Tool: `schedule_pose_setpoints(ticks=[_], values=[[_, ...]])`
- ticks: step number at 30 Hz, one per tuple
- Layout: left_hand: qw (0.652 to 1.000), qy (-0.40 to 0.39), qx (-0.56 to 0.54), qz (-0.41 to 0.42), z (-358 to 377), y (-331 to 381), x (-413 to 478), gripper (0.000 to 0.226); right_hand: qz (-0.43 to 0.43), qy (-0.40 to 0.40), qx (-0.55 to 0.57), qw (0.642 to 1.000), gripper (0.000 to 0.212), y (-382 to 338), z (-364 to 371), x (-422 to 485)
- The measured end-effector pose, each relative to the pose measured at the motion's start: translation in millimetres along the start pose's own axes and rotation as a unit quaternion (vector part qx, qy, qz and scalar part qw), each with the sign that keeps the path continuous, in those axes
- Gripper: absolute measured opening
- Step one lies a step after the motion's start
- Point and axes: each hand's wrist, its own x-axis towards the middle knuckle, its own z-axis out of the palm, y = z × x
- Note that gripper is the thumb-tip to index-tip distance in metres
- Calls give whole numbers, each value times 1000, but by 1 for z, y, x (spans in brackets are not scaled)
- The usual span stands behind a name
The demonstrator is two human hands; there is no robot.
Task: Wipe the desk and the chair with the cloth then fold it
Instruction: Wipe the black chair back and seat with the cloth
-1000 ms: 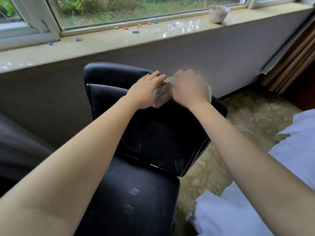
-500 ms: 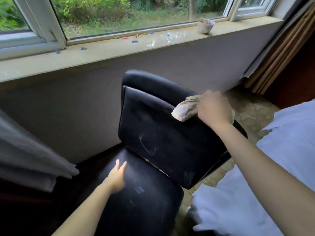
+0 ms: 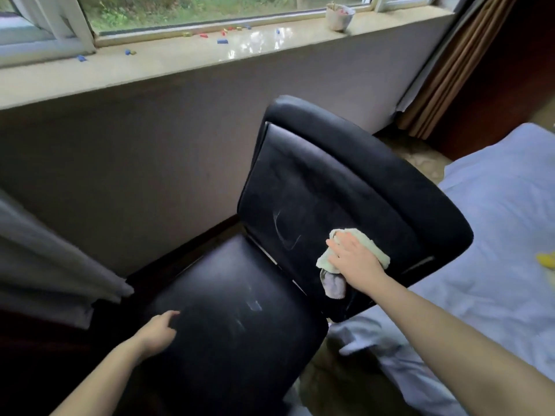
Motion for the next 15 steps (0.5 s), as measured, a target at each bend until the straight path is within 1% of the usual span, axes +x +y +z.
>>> schedule_pose_setpoints(ticks=[1, 2, 3, 5, 6, 8, 10, 12, 13, 14, 15], values=[[1000, -9, -7, -9, 3, -6, 0, 54, -7, 34, 20, 999, 43, 7, -7, 0], [1000, -12, -6, -16, 6, -13, 0, 54, 3, 108, 39, 993, 37, 15, -14, 3], [1000, -13, -9, -24, 7, -19, 1, 53, 37, 152, 115, 981, 34, 28, -25, 4], [999, -12, -24, -43, 12, -27, 1, 52, 142, 262, 236, 925, 40, 60, -58, 12], [999, -12, -29, -45, 14, -28, 1, 53, 204, 306, 278, 888, 43, 79, -75, 21], [998, -13, -40, -39, 19, -26, 3, 53, 317, 342, 322, 824, 44, 112, -92, 42], [998, -12, -52, -30, 23, -20, 8, 54, 361, 303, 327, 819, 47, 119, -90, 56], [998, -14, -56, -28, 28, -13, 15, 55, 354, 274, 304, 841, 55, 99, -69, 68], [998, -14, -58, -28, 32, -10, 19, 55, 348, 278, 294, 845, 58, 86, -60, 70], [998, -17, -59, -29, 37, -6, 27, 55, 346, 276, 291, 848, 59, 77, -49, 75], [998, -20, -58, -28, 41, -1, 31, 55, 342, 273, 288, 852, 54, 70, -47, 74]])
